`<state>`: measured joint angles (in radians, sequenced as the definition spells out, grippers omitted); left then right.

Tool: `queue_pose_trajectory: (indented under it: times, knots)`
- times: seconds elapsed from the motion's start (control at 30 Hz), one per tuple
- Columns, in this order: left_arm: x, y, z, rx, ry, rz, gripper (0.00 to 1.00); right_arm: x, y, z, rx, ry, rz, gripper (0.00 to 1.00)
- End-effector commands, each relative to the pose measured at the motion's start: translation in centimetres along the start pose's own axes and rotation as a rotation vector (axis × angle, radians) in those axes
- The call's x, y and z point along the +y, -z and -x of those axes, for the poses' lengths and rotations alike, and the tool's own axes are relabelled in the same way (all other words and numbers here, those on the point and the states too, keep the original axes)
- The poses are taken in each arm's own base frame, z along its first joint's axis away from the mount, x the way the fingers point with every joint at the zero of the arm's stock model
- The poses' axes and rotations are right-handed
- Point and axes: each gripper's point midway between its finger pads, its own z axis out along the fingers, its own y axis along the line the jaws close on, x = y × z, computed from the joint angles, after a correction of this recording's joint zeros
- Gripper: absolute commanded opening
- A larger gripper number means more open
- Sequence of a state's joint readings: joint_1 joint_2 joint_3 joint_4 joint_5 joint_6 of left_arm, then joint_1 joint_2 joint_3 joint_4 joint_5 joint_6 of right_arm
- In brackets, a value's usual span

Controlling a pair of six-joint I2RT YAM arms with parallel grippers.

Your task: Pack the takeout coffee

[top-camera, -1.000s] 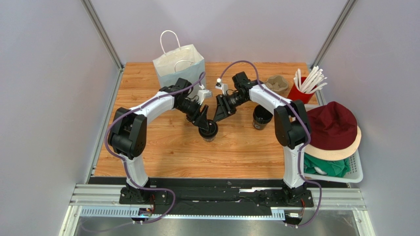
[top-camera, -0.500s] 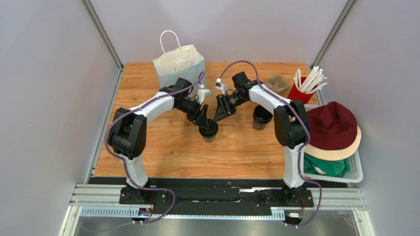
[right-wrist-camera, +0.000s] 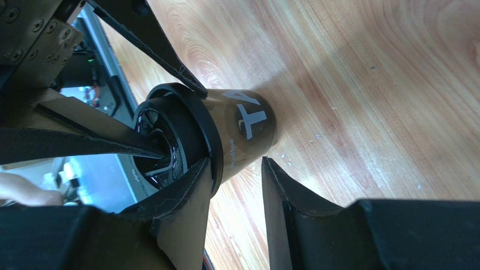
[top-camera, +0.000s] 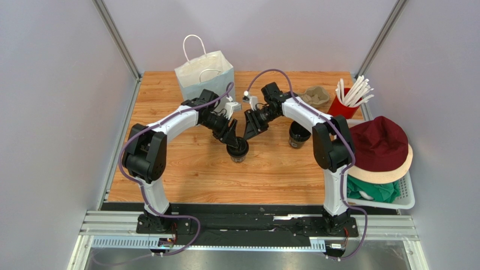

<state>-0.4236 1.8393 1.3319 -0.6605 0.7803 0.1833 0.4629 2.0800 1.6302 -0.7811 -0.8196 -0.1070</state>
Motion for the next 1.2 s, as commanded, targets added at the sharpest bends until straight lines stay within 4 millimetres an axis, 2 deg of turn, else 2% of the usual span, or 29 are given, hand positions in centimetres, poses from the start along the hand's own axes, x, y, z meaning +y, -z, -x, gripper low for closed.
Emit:
queue_pose_trajectory:
  times: [0.0,0.17,0.37,0.47,0.67,0.87,1.17]
  knots:
    - [5.9,-1.1,-5.6,0.180,-0.016,0.233,0.47,-3.9,-3.3,-5.1,0.192,0.061,-0.231,0.40]
    - [6.0,-1.1,-5.8,0.180,-0.018,0.240,0.47,-2.9,-2.2,-3.1,0.135,0.104,-0.239,0.42]
    - [5.5,-0.9,-5.3,0.167,-0.017,0.225,0.47,1.9,1.9,1.6,-0.002,0.173,-0.138,0.56]
    - [5.0,-0.8,-4.8,0.155,-0.018,0.206,0.47,4.1,3.8,2.8,-0.046,0.218,-0.093,0.61]
    - [3.8,-0.4,-3.2,0.123,-0.025,0.163,0.50,6.3,5.9,2.8,-0.083,0.278,-0.074,0.65]
    - [2.4,0.5,-1.1,0.087,-0.038,0.125,0.62,7.8,7.2,2.1,-0.106,0.347,-0.053,0.67]
    - [-1.1,2.8,2.9,-0.013,-0.094,0.044,0.76,8.4,7.8,0.5,-0.109,0.467,-0.098,0.70]
